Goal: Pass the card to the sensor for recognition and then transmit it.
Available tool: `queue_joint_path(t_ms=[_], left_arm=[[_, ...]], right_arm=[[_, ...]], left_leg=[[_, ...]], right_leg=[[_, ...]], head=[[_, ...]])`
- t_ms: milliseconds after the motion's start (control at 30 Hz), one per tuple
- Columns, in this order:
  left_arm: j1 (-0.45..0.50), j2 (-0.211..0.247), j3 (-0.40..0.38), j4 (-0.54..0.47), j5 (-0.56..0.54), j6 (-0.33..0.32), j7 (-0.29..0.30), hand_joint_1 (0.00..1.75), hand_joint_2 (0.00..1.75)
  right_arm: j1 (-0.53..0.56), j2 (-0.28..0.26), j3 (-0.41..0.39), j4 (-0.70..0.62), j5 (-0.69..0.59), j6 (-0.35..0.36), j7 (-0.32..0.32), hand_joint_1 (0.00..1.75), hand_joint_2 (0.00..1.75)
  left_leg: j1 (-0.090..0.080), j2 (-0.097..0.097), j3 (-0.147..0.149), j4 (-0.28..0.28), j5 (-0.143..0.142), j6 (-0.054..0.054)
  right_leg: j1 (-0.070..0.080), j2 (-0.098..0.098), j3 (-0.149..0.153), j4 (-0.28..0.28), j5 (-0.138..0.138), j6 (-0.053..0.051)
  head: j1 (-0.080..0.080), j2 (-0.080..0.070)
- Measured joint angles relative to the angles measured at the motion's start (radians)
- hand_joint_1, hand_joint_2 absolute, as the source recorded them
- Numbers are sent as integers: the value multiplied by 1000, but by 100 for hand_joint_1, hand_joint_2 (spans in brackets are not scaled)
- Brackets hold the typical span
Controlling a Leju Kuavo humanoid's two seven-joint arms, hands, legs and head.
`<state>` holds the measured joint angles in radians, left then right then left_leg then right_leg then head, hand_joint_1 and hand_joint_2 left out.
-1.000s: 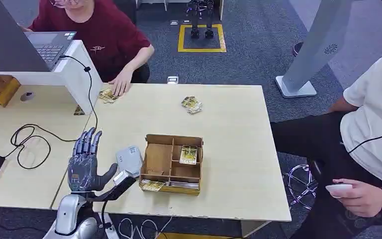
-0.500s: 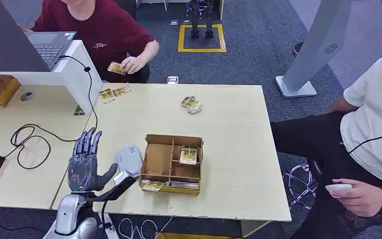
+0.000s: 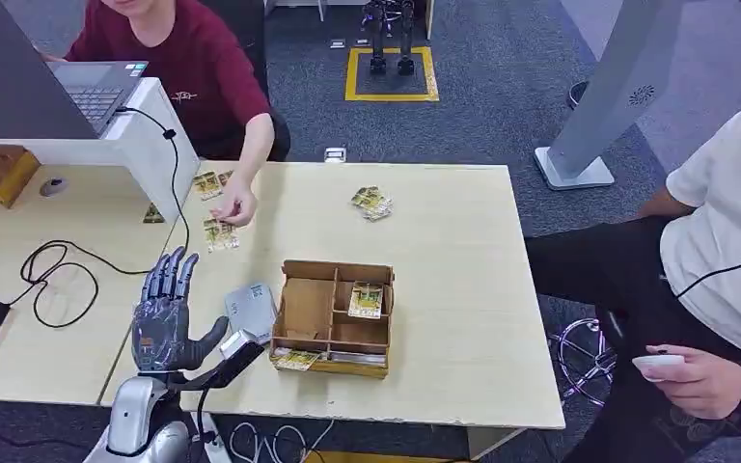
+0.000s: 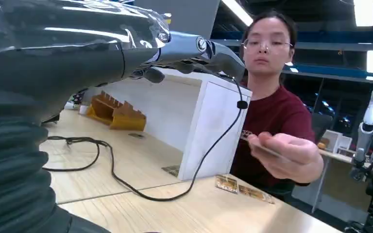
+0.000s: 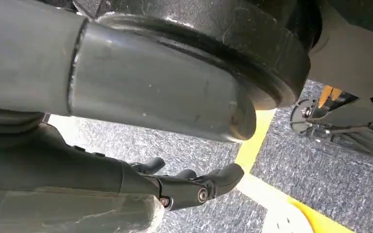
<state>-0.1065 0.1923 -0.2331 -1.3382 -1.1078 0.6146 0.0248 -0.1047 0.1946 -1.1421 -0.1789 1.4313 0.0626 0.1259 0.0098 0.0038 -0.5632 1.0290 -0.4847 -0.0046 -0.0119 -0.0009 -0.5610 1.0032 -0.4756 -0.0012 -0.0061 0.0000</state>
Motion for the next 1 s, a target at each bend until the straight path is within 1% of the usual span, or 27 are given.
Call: queue_joint_path(t_ms=[667, 933, 967, 1000], left_arm=[[0, -3, 0, 0, -3, 29, -9, 0, 175], [0, -3, 0, 0, 24, 29, -21, 0, 175], [0, -3, 0, 0, 24, 29, -21, 77, 175], [0, -3, 0, 0, 24, 29, -21, 175, 175]], right_arm=[[0, 0, 16, 0, -1, 0, 2, 0, 0], [0, 0, 19, 0, -2, -1, 2, 0, 0], [0, 0, 19, 0, -2, -1, 2, 0, 0], [0, 0, 19, 0, -2, -1, 2, 0, 0]], left_leg=[[0, 0, 0, 0, 0, 0], [0, 0, 0, 0, 0, 0], [0, 0, 0, 0, 0, 0], [0, 0, 0, 0, 0, 0]], right_leg=[[0, 0, 0, 0, 0, 0], [0, 0, 0, 0, 0, 0], [0, 0, 0, 0, 0, 0], [0, 0, 0, 0, 0, 0]], head=[[0, 0], [0, 0], [0, 0], [0, 0]])
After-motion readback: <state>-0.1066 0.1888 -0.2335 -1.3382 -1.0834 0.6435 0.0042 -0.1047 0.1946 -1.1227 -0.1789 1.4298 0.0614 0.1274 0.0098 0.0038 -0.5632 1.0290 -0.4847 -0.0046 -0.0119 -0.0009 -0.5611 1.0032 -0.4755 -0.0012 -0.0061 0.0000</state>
